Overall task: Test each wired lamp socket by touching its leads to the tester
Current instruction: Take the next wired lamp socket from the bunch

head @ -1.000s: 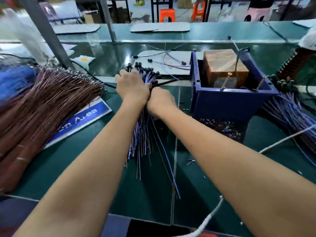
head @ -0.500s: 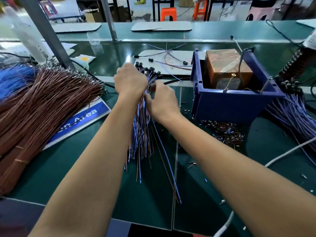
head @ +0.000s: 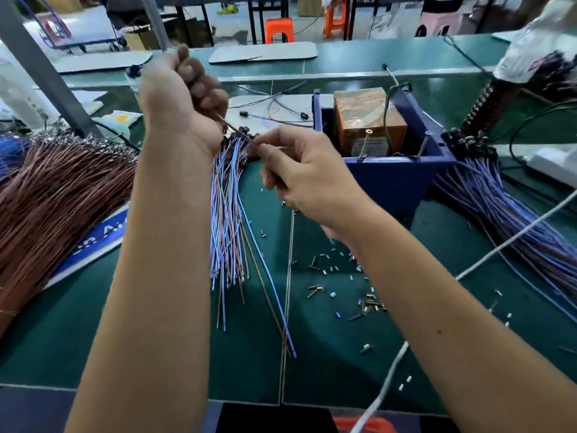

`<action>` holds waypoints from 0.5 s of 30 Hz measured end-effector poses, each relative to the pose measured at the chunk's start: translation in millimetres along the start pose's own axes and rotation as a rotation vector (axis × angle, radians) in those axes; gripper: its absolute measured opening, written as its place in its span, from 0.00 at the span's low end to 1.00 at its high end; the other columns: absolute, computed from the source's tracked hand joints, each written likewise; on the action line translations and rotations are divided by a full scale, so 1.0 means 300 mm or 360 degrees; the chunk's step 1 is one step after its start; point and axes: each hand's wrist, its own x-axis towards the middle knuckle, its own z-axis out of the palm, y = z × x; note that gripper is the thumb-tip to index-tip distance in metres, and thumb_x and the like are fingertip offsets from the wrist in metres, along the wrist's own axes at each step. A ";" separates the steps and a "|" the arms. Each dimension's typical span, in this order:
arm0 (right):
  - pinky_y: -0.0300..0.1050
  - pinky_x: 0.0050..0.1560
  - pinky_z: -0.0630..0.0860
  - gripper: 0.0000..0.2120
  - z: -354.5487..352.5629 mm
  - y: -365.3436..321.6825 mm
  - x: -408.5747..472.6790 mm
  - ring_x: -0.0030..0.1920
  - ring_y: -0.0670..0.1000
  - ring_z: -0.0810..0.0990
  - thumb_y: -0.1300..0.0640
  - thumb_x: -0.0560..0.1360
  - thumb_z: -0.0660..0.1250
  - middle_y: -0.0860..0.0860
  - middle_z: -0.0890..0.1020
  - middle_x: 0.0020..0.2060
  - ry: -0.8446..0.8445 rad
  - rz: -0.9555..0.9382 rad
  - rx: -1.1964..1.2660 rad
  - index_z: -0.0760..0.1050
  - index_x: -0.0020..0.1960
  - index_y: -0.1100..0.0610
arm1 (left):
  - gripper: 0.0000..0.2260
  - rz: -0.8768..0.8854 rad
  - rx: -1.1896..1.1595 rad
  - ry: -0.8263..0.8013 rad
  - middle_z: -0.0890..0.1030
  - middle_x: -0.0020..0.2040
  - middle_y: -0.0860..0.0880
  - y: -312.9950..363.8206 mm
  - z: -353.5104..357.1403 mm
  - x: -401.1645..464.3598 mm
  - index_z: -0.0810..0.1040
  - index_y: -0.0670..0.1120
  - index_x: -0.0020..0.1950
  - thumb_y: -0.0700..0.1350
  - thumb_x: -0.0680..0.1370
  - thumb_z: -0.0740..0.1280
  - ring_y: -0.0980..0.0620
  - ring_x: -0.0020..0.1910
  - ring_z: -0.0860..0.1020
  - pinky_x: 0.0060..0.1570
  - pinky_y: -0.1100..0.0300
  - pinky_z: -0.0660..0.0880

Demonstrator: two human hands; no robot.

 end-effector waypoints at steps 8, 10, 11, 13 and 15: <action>0.35 0.24 0.67 0.05 -0.384 0.047 -0.181 0.24 0.47 0.71 0.61 0.81 0.71 0.54 0.86 0.34 -0.0027 0.0058 -0.0486 0.84 0.49 0.61 | 0.19 0.0040 0.0368 -0.0149 0.60 0.27 0.55 -0.009 -0.087 -0.019 0.67 0.50 0.37 0.47 0.88 0.52 0.57 0.25 0.53 0.21 0.64 0.51; 0.35 0.24 0.67 0.03 -0.440 0.075 -0.221 0.24 0.47 0.71 0.64 0.80 0.71 0.55 0.87 0.35 0.0019 0.0078 -0.0483 0.83 0.49 0.63 | 0.19 0.0117 0.0974 -0.0385 0.64 0.28 0.53 -0.082 -0.101 -0.073 0.72 0.49 0.39 0.48 0.88 0.54 0.56 0.26 0.55 0.23 0.63 0.51; 0.35 0.24 0.68 0.03 -0.457 0.089 -0.234 0.24 0.48 0.72 0.65 0.80 0.71 0.55 0.87 0.35 0.0024 0.0072 -0.0504 0.82 0.48 0.62 | 0.18 0.0138 0.1273 -0.0547 0.69 0.29 0.52 -0.135 -0.100 -0.106 0.75 0.48 0.40 0.47 0.88 0.55 0.56 0.24 0.57 0.24 0.64 0.52; 0.35 0.25 0.69 0.03 -0.469 0.113 -0.250 0.24 0.49 0.72 0.64 0.80 0.72 0.54 0.87 0.36 0.0007 0.0052 -0.0528 0.82 0.47 0.61 | 0.17 0.0210 0.1807 -0.0893 0.79 0.34 0.48 -0.243 -0.075 -0.176 0.80 0.44 0.45 0.45 0.88 0.56 0.57 0.22 0.63 0.24 0.64 0.57; 0.36 0.26 0.70 0.02 -0.466 0.139 -0.261 0.24 0.49 0.72 0.64 0.79 0.73 0.53 0.87 0.36 -0.0013 0.0038 -0.0510 0.82 0.47 0.61 | 0.15 0.0444 0.2257 -0.1188 0.85 0.40 0.47 -0.333 -0.039 -0.231 0.83 0.42 0.50 0.43 0.87 0.58 0.60 0.27 0.72 0.30 0.63 0.67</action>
